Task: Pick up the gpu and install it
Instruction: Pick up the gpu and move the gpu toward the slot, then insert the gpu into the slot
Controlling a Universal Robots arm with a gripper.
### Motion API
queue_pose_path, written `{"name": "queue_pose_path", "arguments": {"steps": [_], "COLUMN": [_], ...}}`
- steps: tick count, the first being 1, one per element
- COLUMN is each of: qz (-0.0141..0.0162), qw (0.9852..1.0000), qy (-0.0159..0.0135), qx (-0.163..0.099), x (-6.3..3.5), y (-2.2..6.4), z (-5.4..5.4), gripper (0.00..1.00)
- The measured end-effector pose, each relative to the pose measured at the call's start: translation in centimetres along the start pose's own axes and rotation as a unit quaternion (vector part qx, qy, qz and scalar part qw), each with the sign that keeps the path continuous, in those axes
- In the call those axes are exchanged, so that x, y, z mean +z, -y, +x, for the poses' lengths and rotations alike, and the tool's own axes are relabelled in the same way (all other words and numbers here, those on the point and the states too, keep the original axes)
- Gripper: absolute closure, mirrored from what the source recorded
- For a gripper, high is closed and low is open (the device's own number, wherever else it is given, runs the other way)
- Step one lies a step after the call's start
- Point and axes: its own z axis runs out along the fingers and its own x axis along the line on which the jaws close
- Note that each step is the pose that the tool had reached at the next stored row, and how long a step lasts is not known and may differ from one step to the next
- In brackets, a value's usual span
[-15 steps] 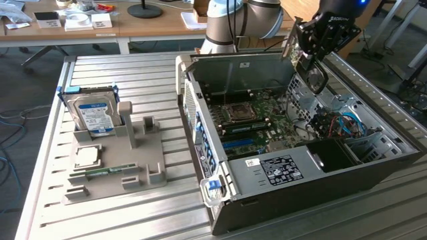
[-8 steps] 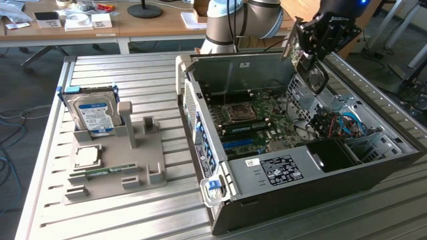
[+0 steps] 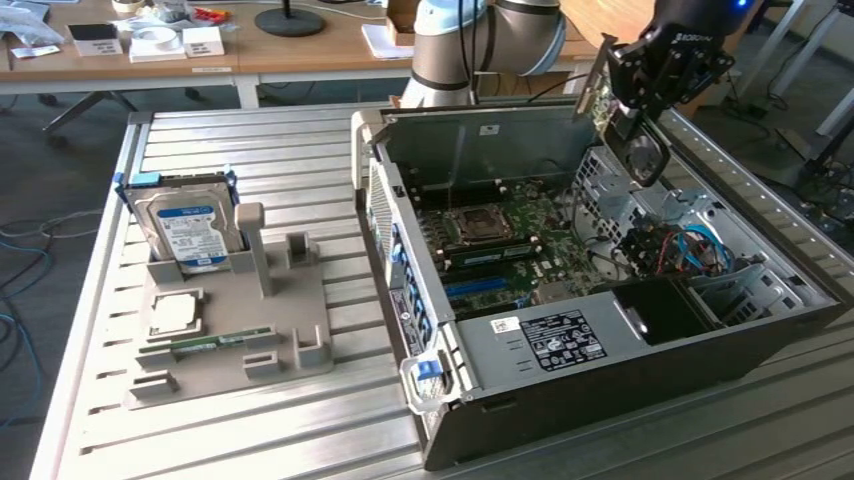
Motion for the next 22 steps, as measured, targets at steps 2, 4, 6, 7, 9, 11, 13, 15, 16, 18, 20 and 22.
{"name": "queue_pose_path", "arguments": {"steps": [2,4,6,7,9,11,13,15,16,18,20,22], "qz": [0.0000,0.0000,0.0000,0.0000,0.0000,0.0000,0.0000,0.0000,0.0000,-0.0001,0.0000,0.0000], "qw": [1.0000,1.0000,1.0000,1.0000,1.0000,1.0000,1.0000,1.0000,1.0000,1.0000,1.0000,1.0000], "qy": [0.0000,0.0000,0.0000,0.0000,0.0000,0.0000,0.0000,0.0000,0.0000,0.0000,0.0000,0.0000], "qx": [0.000,0.000,0.000,0.000,0.000,0.000,0.000,0.000,0.000,0.000,0.000,0.000], "x": [0.00,0.00,0.00,0.00,0.00,0.00,0.01,0.00,0.01,0.01,0.01,0.00], "y": [0.01,0.01,0.01,0.01,0.01,0.00,0.01,0.00,0.00,0.00,0.00,0.00], "z": [0.00,0.00,0.00,0.00,-0.01,-0.03,-0.03,-0.03,-0.03,-0.07,-0.08,-0.08], "gripper": [0.73,0.73,0.73,0.73,0.73,0.73,0.73,0.73,0.73,0.73,0.73,0.73]}}
